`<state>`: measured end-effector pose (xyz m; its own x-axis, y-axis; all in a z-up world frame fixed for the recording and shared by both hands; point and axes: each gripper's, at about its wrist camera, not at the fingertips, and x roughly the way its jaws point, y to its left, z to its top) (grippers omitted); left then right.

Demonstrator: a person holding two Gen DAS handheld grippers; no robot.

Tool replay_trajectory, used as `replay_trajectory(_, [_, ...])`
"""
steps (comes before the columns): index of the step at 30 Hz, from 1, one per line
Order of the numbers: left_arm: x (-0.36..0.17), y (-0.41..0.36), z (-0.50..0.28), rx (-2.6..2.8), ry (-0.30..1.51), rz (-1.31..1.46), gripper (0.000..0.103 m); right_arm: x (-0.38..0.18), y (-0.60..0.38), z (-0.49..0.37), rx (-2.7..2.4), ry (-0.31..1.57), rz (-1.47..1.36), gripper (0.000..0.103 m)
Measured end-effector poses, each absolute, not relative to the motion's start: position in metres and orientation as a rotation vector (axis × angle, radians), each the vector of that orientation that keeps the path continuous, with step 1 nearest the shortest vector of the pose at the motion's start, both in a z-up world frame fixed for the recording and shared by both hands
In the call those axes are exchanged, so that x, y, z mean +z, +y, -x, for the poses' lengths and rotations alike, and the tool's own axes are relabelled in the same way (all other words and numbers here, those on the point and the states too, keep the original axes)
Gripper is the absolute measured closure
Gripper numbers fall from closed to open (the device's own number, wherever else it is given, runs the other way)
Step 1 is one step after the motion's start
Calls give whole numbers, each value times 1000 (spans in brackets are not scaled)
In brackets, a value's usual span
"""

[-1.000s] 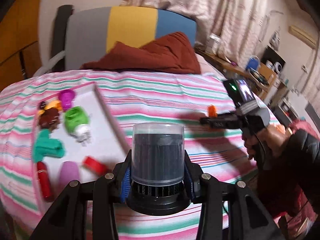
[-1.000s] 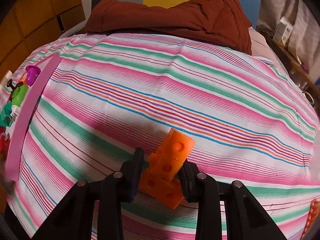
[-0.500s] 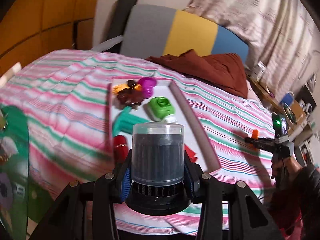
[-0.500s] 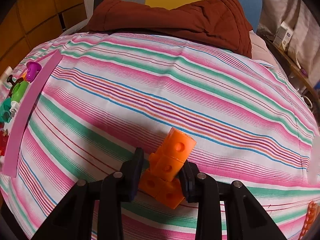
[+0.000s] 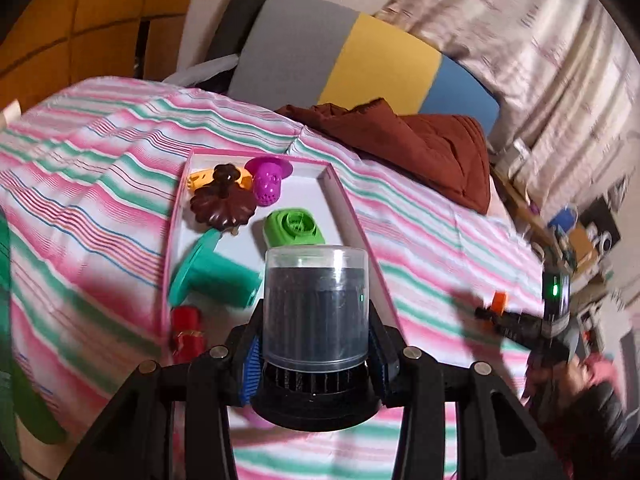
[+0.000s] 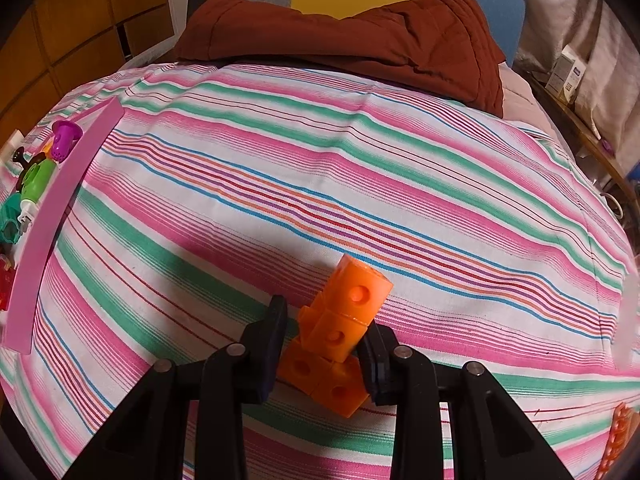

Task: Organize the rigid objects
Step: 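Carry the cylinder container into the tray and open the left gripper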

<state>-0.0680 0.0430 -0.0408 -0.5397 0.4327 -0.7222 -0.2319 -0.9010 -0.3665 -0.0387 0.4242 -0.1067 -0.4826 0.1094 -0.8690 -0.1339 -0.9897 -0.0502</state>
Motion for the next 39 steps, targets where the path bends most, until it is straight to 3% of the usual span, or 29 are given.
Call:
replay_trajectory(14, [-79,59,111,2382,-431,1381,60,-106,422,40,2581,-4,1527,70])
replay_trajectory(23, [-95,66,115,2404,-318,1442,56,-106,422,41,2579,-9,1529,70])
replay_trajectory(39, [-72,64,88,2498,-156,1345,51,-106,422,43,2577,-17,1526,70])
